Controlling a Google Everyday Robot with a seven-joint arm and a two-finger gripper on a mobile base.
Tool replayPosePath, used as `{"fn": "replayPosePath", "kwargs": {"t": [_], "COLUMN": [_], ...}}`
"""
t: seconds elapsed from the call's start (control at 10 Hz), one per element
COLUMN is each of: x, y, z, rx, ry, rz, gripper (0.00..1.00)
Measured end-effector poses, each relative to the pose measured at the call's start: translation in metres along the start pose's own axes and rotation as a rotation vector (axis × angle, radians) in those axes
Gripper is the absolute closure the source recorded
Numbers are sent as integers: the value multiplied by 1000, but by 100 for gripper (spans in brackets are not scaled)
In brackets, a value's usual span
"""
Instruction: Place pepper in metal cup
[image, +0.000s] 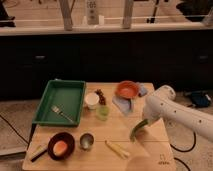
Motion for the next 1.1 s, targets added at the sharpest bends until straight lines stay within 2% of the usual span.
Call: {"fn": "replayPosePath", "kwargs": {"t": [0.7, 1.0, 1.1], "x": [-28, -38, -42], "y": [-3, -7, -10], "z": [-36, -47, -51], "rx": [22, 21, 19], "ry": [34, 31, 32], "rz": [-80, -99, -111], "gripper": [99, 99, 96]}}
